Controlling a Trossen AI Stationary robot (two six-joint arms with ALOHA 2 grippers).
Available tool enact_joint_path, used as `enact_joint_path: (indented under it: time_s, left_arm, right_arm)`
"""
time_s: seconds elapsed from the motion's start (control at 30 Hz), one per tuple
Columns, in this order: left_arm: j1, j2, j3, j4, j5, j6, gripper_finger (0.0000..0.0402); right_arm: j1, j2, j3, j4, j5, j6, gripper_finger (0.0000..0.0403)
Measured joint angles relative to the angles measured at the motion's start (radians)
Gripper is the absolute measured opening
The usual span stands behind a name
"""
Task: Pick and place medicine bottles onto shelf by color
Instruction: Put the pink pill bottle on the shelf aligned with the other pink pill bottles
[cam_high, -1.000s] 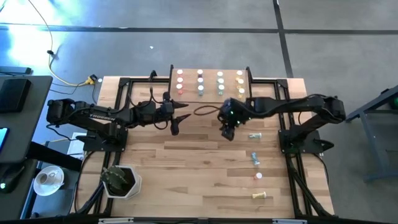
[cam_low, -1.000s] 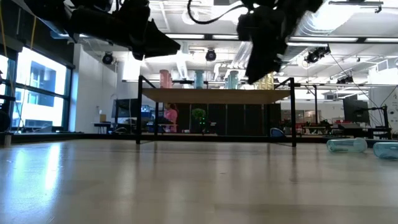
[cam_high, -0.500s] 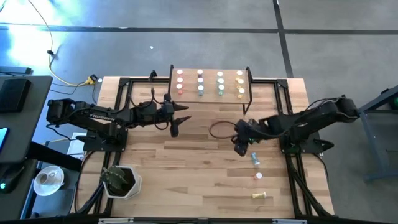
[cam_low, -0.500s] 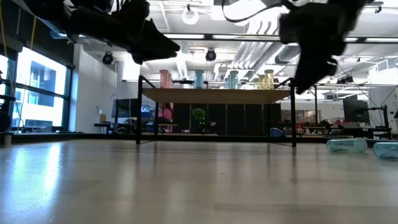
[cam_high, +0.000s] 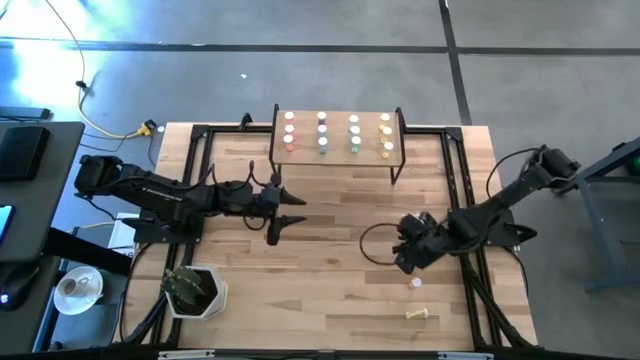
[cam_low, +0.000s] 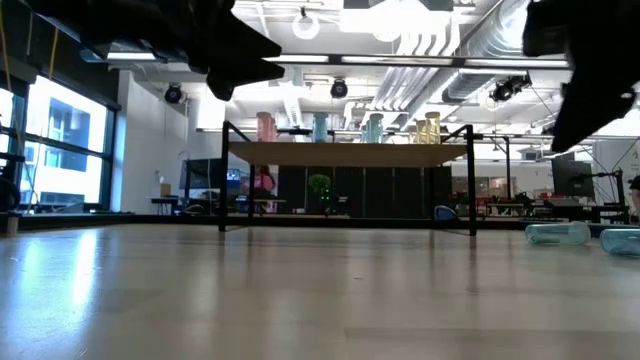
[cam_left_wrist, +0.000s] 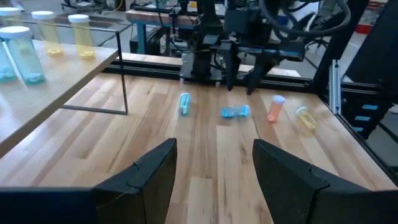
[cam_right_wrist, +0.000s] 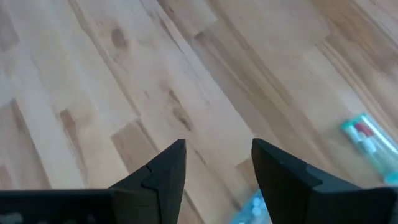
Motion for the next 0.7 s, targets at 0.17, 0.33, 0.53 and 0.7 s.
enact_joint_path:
  time_s: [0.17, 0.33, 0.53, 0.7]
  left_arm:
    - [-0.027, 0.0, 0.0, 0.001, -0.038, 0.0, 0.02]
    - [-0.042, 0.0, 0.0, 0.001, -0.056, 0.0, 0.02]
    - [-0.049, 0.0, 0.0, 0.001, -0.058, -0.001, 0.02]
    - [-0.049, 0.0, 0.0, 0.001, -0.074, -0.014, 0.02]
  right_arm:
    - [0.118, -0.014, 0.0, -0.055, 0.07, 0.12, 0.0174]
    - [0.236, -0.031, 0.0, -0.186, 0.085, 0.28, 0.0174]
    - [0.37, -0.031, 0.0, -0.209, 0.059, 0.335, 0.0174]
    - [0.46, -0.031, 0.0, -0.234, 0.034, 0.354, 0.0174]
